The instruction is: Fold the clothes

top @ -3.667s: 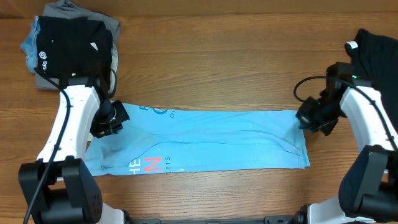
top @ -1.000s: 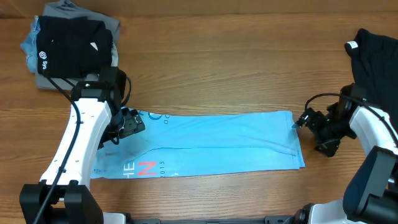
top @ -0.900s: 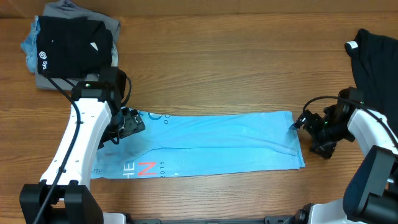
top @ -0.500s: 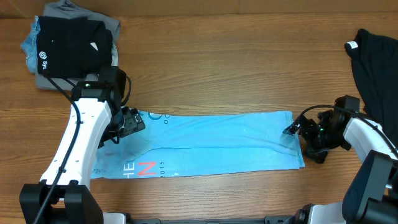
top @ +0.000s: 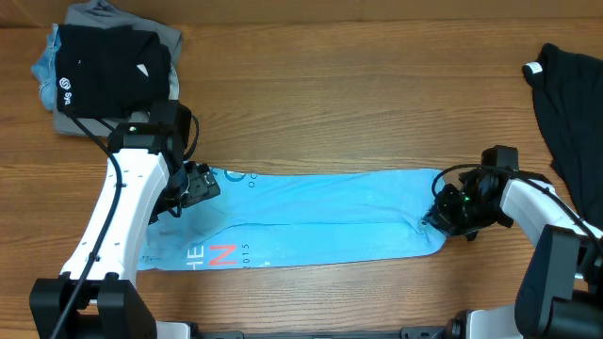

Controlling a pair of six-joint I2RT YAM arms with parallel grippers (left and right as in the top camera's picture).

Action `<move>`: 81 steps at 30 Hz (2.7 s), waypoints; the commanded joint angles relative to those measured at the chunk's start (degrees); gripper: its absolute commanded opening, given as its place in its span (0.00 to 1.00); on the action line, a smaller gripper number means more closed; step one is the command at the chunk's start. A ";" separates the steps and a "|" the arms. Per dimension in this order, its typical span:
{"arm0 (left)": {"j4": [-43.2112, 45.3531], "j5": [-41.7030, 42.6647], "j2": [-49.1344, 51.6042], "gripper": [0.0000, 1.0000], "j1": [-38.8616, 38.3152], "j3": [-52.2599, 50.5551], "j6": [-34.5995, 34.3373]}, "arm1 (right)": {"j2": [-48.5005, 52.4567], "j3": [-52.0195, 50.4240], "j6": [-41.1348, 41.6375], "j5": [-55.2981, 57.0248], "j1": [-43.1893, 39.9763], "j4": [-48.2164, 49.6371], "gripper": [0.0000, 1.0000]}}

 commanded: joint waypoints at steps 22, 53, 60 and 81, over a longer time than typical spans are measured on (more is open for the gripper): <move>0.28 0.28 -0.63 1.00 0.22 0.35 -1.42 | -18.12 8.24 9.07 12.33 6.12 -11.82 0.04; 0.61 1.60 -0.48 1.00 0.22 0.35 -1.40 | -15.23 8.02 24.04 12.31 48.74 5.03 0.04; 0.44 1.62 -0.48 1.00 0.22 0.35 -1.38 | -10.71 8.02 25.53 11.32 51.12 6.21 0.04; 0.68 1.62 -0.46 1.00 0.22 0.35 -1.38 | -7.10 8.02 28.57 6.10 58.62 17.35 0.04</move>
